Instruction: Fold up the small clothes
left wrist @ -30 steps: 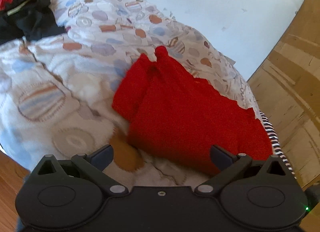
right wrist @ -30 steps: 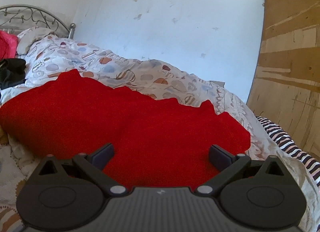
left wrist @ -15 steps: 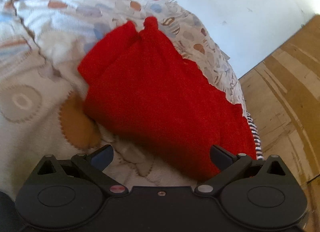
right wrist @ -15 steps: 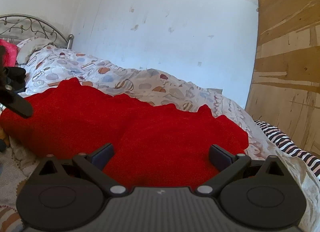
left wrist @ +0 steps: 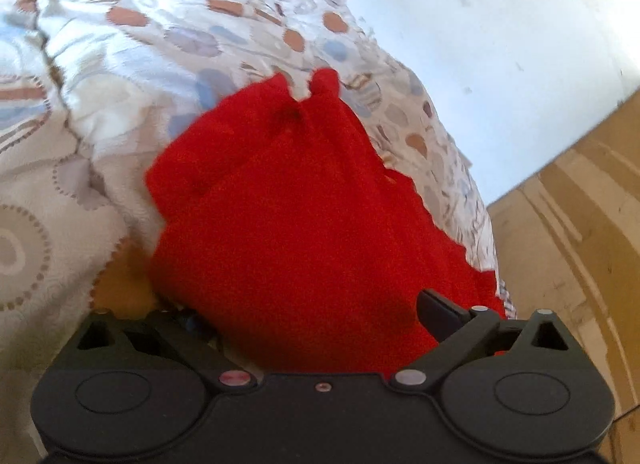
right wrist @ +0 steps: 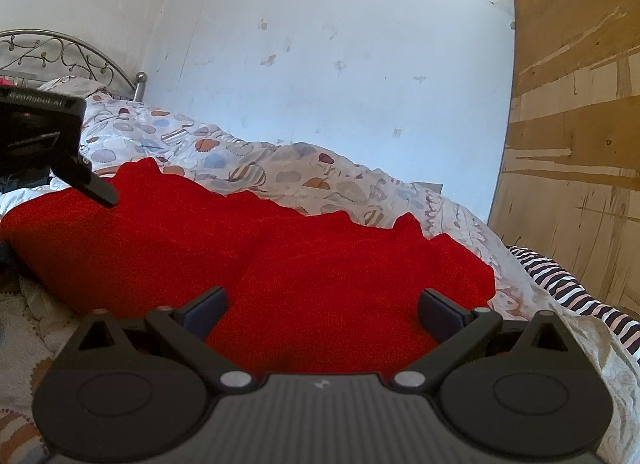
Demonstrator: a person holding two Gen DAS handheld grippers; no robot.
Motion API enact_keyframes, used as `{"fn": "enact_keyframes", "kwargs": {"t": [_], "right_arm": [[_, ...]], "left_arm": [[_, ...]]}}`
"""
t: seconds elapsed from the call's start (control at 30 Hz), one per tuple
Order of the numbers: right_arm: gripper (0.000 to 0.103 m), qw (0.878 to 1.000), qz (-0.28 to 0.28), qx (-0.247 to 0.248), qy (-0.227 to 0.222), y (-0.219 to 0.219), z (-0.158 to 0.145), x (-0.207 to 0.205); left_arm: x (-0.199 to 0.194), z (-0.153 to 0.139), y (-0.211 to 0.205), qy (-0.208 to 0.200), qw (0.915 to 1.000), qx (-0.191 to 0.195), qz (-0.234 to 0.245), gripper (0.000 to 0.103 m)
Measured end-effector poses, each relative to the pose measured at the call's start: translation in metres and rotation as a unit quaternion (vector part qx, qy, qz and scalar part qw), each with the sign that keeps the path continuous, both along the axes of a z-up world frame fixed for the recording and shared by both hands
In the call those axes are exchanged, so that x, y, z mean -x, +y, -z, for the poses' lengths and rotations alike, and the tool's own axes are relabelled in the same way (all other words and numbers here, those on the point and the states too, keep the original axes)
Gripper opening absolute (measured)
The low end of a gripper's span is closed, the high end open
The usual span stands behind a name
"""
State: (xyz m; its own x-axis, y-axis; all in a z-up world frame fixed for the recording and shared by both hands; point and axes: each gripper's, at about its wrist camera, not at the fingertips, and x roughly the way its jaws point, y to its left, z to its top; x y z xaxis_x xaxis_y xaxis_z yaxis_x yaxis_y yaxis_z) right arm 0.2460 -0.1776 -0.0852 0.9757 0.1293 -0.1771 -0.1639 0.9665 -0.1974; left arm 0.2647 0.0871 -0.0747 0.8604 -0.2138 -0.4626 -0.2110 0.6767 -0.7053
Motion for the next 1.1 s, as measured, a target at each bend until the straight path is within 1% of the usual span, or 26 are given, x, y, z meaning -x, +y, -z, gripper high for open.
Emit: {"fn": "enact_keyframes", "kwargs": {"t": [0.1, 0.2, 0.33, 0.4, 0.47, 0.53, 0.67, 0.73, 0.8, 0.83, 0.93, 1.0, 1.1], "right_arm": [[0.103, 1.000, 0.002, 0.004, -0.008, 0.001, 0.002, 0.002], [0.103, 1.000, 0.007, 0.010, -0.018, 0.004, 0.004, 0.005], [0.103, 1.000, 0.008, 0.012, -0.017, 0.004, 0.003, 0.004], [0.103, 1.000, 0.001, 0.006, -0.012, 0.001, -0.001, 0.003], [0.103, 1.000, -0.005, -0.004, -0.001, -0.001, -0.009, 0.000], [0.103, 1.000, -0.007, -0.003, 0.004, 0.000, -0.018, -0.004], [0.103, 1.000, -0.006, 0.010, -0.014, 0.012, -0.037, -0.008], [0.103, 0.999, -0.021, 0.013, -0.022, 0.022, -0.044, -0.011], [0.103, 0.999, -0.036, 0.019, -0.021, 0.031, -0.047, -0.016], [0.103, 0.999, -0.044, 0.026, -0.013, 0.036, -0.046, -0.020], [0.103, 0.996, -0.049, 0.076, 0.026, 0.054, -0.032, -0.030], [0.103, 0.995, -0.046, 0.084, 0.019, 0.057, -0.023, -0.030], [0.103, 0.996, -0.042, 0.084, 0.006, 0.059, -0.019, -0.027]], "left_arm": [[0.008, 0.009, 0.006, -0.017, 0.9996, 0.015, -0.019, 0.089], [0.013, 0.012, 0.011, -0.027, 0.9986, 0.025, -0.038, 0.080], [0.015, 0.008, 0.014, -0.034, 0.9982, 0.014, -0.047, 0.071], [0.014, 0.009, 0.016, -0.035, 0.9980, 0.016, -0.050, 0.070], [0.012, 0.011, 0.019, -0.035, 0.9976, 0.020, -0.056, 0.068], [0.011, 0.014, 0.022, -0.034, 0.9972, 0.028, -0.060, 0.066], [0.011, 0.017, 0.025, -0.034, 0.9968, 0.036, -0.063, 0.065], [0.012, 0.018, 0.025, -0.035, 0.9968, 0.037, -0.061, 0.065], [0.013, 0.019, 0.027, -0.036, 0.9967, 0.042, -0.059, 0.065], [0.013, 0.019, 0.028, -0.036, 0.9966, 0.045, -0.059, 0.065], [0.013, 0.021, 0.029, -0.037, 0.9966, 0.046, -0.058, 0.065], [0.013, 0.021, 0.027, -0.036, 0.9968, 0.042, -0.057, 0.065], [0.012, 0.021, 0.026, -0.037, 0.9969, 0.039, -0.057, 0.066]]}}
